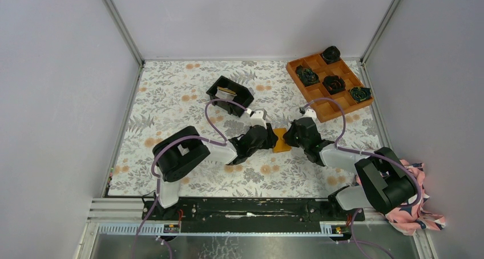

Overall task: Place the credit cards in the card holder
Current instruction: Close the card holder at the center of the board.

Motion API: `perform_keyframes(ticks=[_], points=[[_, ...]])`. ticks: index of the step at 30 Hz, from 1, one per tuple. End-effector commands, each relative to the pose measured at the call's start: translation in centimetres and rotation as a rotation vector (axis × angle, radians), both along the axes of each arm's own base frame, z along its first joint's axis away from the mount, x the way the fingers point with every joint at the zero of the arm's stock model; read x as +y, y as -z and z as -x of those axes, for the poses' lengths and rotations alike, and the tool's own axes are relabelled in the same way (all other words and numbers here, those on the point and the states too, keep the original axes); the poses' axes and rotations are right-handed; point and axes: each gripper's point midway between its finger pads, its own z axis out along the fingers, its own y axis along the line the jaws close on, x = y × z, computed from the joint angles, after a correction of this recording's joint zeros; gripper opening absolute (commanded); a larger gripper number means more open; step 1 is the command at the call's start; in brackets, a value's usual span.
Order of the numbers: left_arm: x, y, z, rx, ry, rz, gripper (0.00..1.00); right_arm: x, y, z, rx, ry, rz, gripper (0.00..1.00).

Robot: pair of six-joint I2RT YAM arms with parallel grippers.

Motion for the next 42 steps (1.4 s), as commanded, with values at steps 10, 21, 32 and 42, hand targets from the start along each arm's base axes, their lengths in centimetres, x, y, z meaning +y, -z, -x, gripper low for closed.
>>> perform_keyframes(ticks=[10,21,32,42], points=[[-0.8,-1.2,0.1,-0.035,0.021,0.056,0.43,1.1,-0.5,0.4,-0.021,-0.029,-0.022,0.02],[-2.0,-0.3,0.0,0.001,0.042,0.047,0.44,1.2,-0.1,0.8,-0.015,-0.032,-0.023,0.02],[-2.8,-0.3,-0.1,0.010,0.057,0.046,0.45,1.2,0.1,1.0,-0.015,-0.034,-0.020,0.01],[-1.2,0.0,0.0,0.006,0.007,0.016,0.45,1.4,-1.4,0.5,-0.062,-0.028,-0.045,0.04]])
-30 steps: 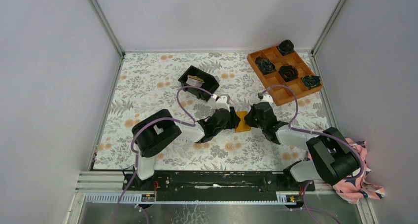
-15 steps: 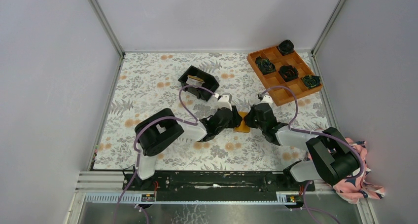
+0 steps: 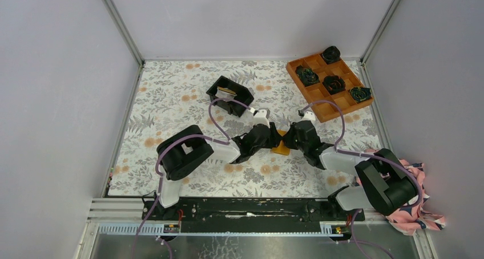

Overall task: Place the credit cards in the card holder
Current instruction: Close the card holder at the center of the board.

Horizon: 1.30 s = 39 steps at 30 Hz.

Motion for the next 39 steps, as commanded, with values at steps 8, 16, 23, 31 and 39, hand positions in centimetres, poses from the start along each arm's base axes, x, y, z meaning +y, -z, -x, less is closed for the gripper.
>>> perform_keyframes(ticks=[8,16,23,31,39], points=[[1.9,0.2,0.6,-0.003,-0.067,0.004,0.45,1.7,-5.2,-1.8,-0.117,-0.039,-0.039,0.21],[2.0,0.4,0.9,0.003,-0.061,0.015,0.45,0.6,-7.0,-1.5,-0.156,-0.003,-0.037,0.24],[2.1,0.8,1.3,0.016,-0.055,0.017,0.44,-0.2,-6.7,0.1,-0.190,0.067,-0.208,0.12],[2.2,0.9,1.4,0.021,-0.052,0.013,0.44,-0.2,-6.7,0.5,-0.200,0.109,-0.403,0.00],[2.1,1.2,1.6,0.034,-0.049,0.015,0.43,-0.2,-6.0,0.4,-0.172,0.132,-0.512,0.00]])
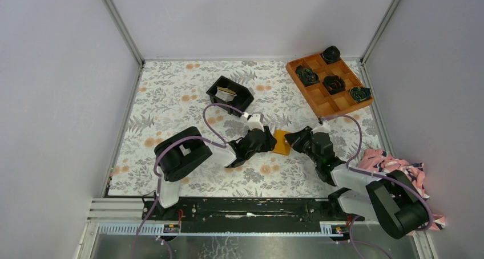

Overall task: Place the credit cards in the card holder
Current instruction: Close the card holder at the center of the board.

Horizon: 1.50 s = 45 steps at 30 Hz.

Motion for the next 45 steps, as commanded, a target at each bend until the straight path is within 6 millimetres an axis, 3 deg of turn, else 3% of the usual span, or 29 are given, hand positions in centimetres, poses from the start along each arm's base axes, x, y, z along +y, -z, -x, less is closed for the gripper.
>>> perform_keyframes(ticks=[1,11,22,24,33,40,45], points=[[0.1,-0.2,0.4,0.003,0.003,0.011,0.43,0.5,-1.7,-0.8,-0.050,0.009,-0.140,0.00],[0.3,0.1,0.5,0.008,0.000,0.003,0.42,0.5,-2.2,-1.4,-0.053,0.011,-0.302,0.00],[0.4,0.4,0.5,0.013,-0.003,0.001,0.41,-0.1,-2.0,-1.8,-0.052,0.025,-0.241,0.00],[0.3,0.4,0.5,0.013,-0.003,0.002,0.40,-0.1,-1.4,-1.9,-0.041,0.029,-0.234,0.00],[0.1,0.4,0.4,0.012,0.004,-0.001,0.40,1.0,5.2,-1.1,0.125,0.013,-0.296,0.00],[0.6,0.8,0.6,0.013,0.001,-0.023,0.40,1.1,5.1,-1.3,0.114,0.009,-0.322,0.00],[0.5,0.2,0.4,0.002,0.001,-0.014,0.40,1.6,2.5,-2.2,0.040,-0.036,-0.286,0.00]])
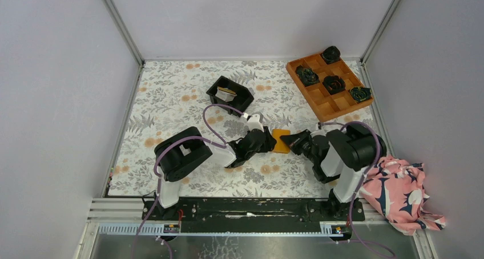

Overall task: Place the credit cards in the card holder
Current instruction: Close the card holder at the center of the board.

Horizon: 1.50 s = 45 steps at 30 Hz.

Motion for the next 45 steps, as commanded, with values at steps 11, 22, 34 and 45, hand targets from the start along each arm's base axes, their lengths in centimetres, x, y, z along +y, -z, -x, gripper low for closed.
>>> perform_keyframes(ticks=[11,22,34,45], points=[[0.4,0.3,0.2,-0.005,0.007,-0.029,0.40,1.3,-9.6,-2.5,-0.254,-0.124,0.161,0.25],[0.9,0.4,0.1,0.002,0.017,-0.028,0.39,-3.5,-5.9,-0.1,-0.114,0.007,0.370,0.43],[1.1,0.6,0.1,0.009,0.022,-0.024,0.39,-5.9,-2.7,1.0,-0.010,0.087,0.429,0.42],[0.8,0.8,0.1,0.015,0.029,-0.017,0.38,-5.9,-0.7,1.0,0.043,0.096,0.410,0.37]])
